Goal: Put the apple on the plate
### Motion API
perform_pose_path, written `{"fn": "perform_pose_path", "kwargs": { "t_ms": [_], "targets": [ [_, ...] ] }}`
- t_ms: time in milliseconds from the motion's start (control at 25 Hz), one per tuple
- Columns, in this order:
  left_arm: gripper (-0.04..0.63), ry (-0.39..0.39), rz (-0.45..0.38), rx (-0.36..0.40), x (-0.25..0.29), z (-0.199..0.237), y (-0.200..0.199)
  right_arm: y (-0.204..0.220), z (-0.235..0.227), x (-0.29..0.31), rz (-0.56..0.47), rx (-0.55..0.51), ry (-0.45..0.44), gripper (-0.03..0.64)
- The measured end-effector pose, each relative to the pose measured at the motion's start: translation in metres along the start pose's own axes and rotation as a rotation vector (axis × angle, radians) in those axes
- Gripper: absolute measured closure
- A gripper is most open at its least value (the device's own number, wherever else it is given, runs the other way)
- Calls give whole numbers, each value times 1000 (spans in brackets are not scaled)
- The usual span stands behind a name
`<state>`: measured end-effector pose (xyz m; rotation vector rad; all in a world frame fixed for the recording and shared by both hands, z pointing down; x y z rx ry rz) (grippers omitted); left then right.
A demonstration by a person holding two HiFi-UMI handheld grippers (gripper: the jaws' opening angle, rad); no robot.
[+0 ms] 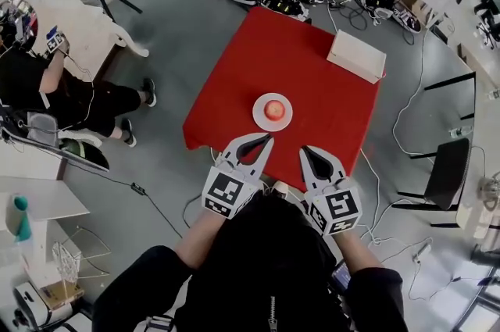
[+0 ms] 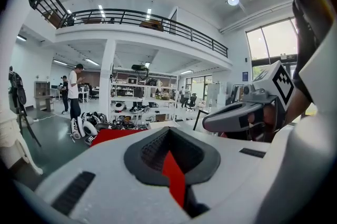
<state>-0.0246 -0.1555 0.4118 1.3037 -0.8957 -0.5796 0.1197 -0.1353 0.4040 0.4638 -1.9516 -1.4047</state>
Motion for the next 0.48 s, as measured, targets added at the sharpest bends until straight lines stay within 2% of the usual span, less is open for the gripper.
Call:
{"fn": "perform_pose_path", "kwargs": {
  "t_ms": [480],
  "targets": [
    [589, 27, 9, 11, 8, -7, -8, -3, -8, 0, 11, -5, -2, 607]
  ]
}}
Point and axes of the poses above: the fingertips, and each gripper's own axes: x forward along the fingers, z to its left, y out of its underside, the point moved 6 cm from there along -x, backward along the fingers, and after that the axes turned 9 degrees about -y, right-handed, at the moved point
